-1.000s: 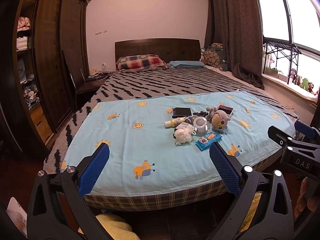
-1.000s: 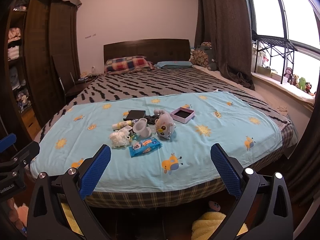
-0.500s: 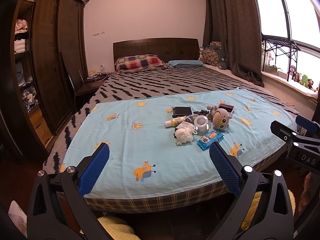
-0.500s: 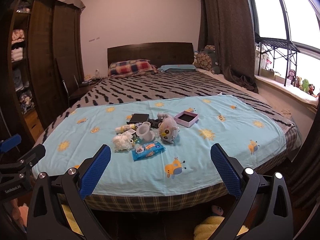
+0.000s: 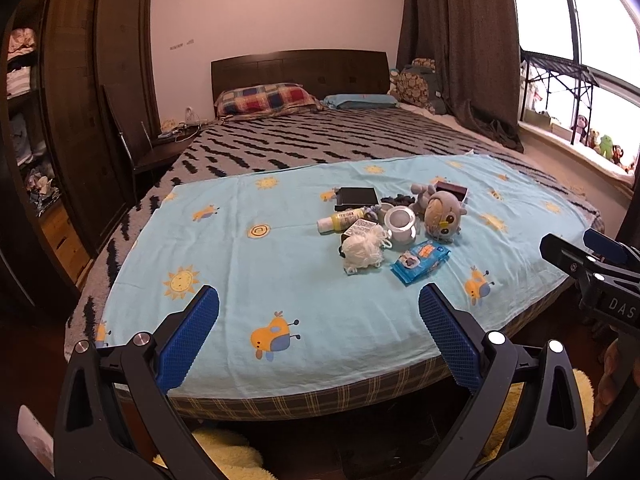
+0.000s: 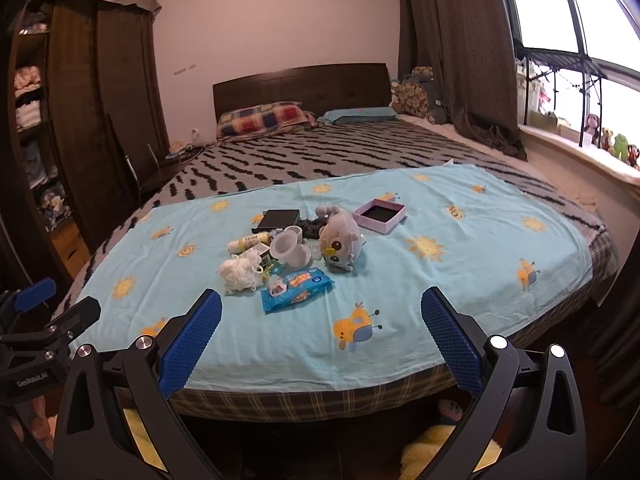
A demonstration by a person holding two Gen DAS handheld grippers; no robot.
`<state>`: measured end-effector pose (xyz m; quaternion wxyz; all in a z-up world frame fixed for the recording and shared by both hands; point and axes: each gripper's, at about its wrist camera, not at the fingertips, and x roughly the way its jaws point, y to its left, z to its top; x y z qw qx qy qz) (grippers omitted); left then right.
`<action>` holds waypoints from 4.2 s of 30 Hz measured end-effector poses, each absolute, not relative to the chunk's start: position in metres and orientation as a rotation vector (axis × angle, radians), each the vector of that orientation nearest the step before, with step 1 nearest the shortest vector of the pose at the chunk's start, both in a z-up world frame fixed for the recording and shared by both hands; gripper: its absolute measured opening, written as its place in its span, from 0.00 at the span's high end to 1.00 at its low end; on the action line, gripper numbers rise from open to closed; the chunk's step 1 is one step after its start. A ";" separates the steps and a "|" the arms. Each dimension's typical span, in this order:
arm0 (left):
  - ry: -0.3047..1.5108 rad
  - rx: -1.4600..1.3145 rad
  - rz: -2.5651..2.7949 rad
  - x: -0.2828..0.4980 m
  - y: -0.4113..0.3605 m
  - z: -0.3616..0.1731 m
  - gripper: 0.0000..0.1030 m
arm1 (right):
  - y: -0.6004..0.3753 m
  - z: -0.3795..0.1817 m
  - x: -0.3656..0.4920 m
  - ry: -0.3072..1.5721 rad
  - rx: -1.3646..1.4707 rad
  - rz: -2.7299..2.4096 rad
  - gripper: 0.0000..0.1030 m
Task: Collect trash
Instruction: 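Grasp the white yarn ball with the left tool while the right tool grasps the grey plush toy, then lower both tools beside the bed and release yarn and plush into the bin, then grasp the green bottle with the left tool while the right tool grasps the blue wipe pack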
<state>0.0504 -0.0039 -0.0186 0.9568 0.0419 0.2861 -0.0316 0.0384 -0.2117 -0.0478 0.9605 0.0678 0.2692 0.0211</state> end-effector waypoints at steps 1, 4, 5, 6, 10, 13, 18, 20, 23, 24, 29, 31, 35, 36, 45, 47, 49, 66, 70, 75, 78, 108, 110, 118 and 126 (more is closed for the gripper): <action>0.579 0.092 -0.061 0.053 -0.004 -0.020 0.08 | -0.213 -0.052 0.045 0.553 0.149 0.043 0.03; 0.583 0.107 -0.044 0.070 -0.008 -0.030 0.08 | -0.215 -0.060 0.064 0.558 0.148 0.034 0.03; 0.585 0.097 -0.057 0.075 -0.007 -0.033 0.08 | -0.215 -0.061 0.070 0.560 0.140 0.029 0.03; 0.599 0.085 -0.072 0.085 -0.008 -0.038 0.08 | -0.215 -0.064 0.079 0.565 0.130 0.032 0.03; 0.651 0.094 -0.099 0.119 -0.012 -0.054 0.08 | -0.215 -0.075 0.112 0.586 0.121 0.051 0.03; 0.679 0.061 -0.137 0.140 -0.012 -0.065 0.08 | -0.217 -0.085 0.136 0.603 0.138 0.070 0.03; 0.714 0.071 -0.124 0.177 -0.019 -0.082 0.08 | -0.222 -0.101 0.179 0.629 0.128 0.061 0.03; 0.728 0.065 -0.138 0.188 -0.021 -0.087 0.08 | -0.227 -0.107 0.196 0.634 0.141 0.058 0.03; 0.761 0.041 -0.169 0.208 -0.022 -0.096 0.08 | -0.228 -0.115 0.219 0.653 0.142 0.056 0.10; 0.772 0.037 -0.180 0.215 -0.023 -0.100 0.08 | -0.228 -0.117 0.227 0.662 0.144 0.060 0.11; 0.814 0.023 -0.228 0.238 -0.031 -0.117 0.15 | -0.226 -0.126 0.250 0.682 0.130 0.069 0.15; 0.827 0.015 -0.247 0.245 -0.037 -0.123 0.21 | -0.225 -0.131 0.259 0.694 0.118 0.064 0.16; 0.872 0.012 -0.276 0.262 -0.044 -0.138 0.42 | -0.226 -0.146 0.277 0.743 0.131 0.084 0.27; 0.885 0.009 -0.283 0.266 -0.044 -0.142 0.48 | -0.225 -0.150 0.281 0.759 0.135 0.093 0.34; 0.824 0.016 -0.257 0.260 -0.041 -0.124 0.59 | -0.227 -0.138 0.275 0.718 0.097 0.071 0.45; 0.792 0.015 -0.249 0.251 -0.038 -0.110 0.59 | -0.228 -0.126 0.268 0.693 0.090 0.067 0.45; 0.757 0.019 -0.240 0.241 -0.035 -0.095 0.59 | -0.228 -0.109 0.254 0.656 0.087 0.062 0.45; 0.659 -0.017 -0.266 0.106 -0.017 -0.045 0.59 | -0.207 -0.043 0.098 0.541 0.067 0.156 0.45; 0.681 -0.020 -0.266 0.076 -0.012 -0.060 0.59 | -0.206 -0.056 0.070 0.567 0.063 0.159 0.45; 0.740 -0.016 -0.262 0.052 -0.008 -0.091 0.59 | -0.203 -0.082 0.043 0.632 0.068 0.167 0.45; 0.788 -0.012 -0.263 0.040 -0.009 -0.115 0.59 | -0.198 -0.106 0.035 0.688 0.073 0.174 0.45; 1.234 -0.015 -0.309 0.055 -0.032 -0.316 0.56 | -0.170 -0.317 0.063 1.225 0.171 0.177 0.42; 1.239 -0.018 -0.305 0.057 -0.033 -0.318 0.49 | -0.169 -0.317 0.066 1.226 0.173 0.180 0.41; 1.229 -0.019 -0.275 0.059 -0.024 -0.307 0.39 | -0.171 -0.289 0.070 1.170 0.179 0.165 0.36; 1.087 0.008 -0.261 0.056 -0.015 -0.246 0.26 | -0.187 -0.217 0.067 0.983 0.182 0.146 0.24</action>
